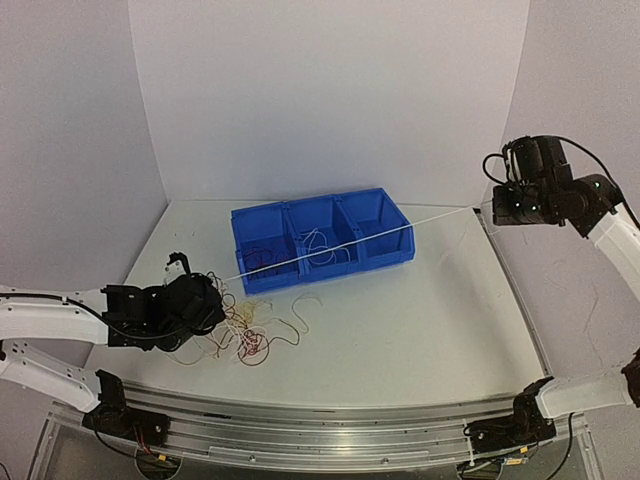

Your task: Untangle the cables

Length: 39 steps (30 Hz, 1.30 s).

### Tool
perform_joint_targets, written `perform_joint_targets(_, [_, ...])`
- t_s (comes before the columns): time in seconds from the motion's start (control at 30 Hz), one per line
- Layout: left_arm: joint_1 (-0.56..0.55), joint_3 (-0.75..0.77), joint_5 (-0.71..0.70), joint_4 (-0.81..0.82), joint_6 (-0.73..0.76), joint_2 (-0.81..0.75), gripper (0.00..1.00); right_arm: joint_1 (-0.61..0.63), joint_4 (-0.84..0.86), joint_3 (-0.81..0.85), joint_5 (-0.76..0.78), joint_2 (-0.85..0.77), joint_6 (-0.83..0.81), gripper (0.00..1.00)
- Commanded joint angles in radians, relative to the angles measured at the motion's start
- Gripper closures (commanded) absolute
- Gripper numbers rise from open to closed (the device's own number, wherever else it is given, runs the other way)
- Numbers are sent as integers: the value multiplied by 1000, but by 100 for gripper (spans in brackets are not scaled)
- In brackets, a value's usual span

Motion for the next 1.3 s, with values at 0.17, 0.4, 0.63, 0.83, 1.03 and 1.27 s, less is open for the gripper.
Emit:
perform_joint_targets(0.17, [19,3,92,59,230,30,73,-95,-3,198,147,115,-43,100])
perform_joint_targets(0.4, [20,-24,81,43,217,-13,74,-182,-5,364,171,171,-96,100])
perform_joint_targets(0.63, [48,-41,71,-22,104,6,100,-302,-6,537,242,216,-273,100])
perform_joint_targets(0.83, [62,-57,77,-50,50,5,100,-426,-4,600,231,222,-345,100])
perform_joint_targets(1.03, [112,-70,93,-182,-70,-20,100,-509,-4,642,232,255,-389,100])
perform_joint_targets(1.27, [225,-54,137,-324,-139,-29,100,-581,-4,664,150,311,-397,100])
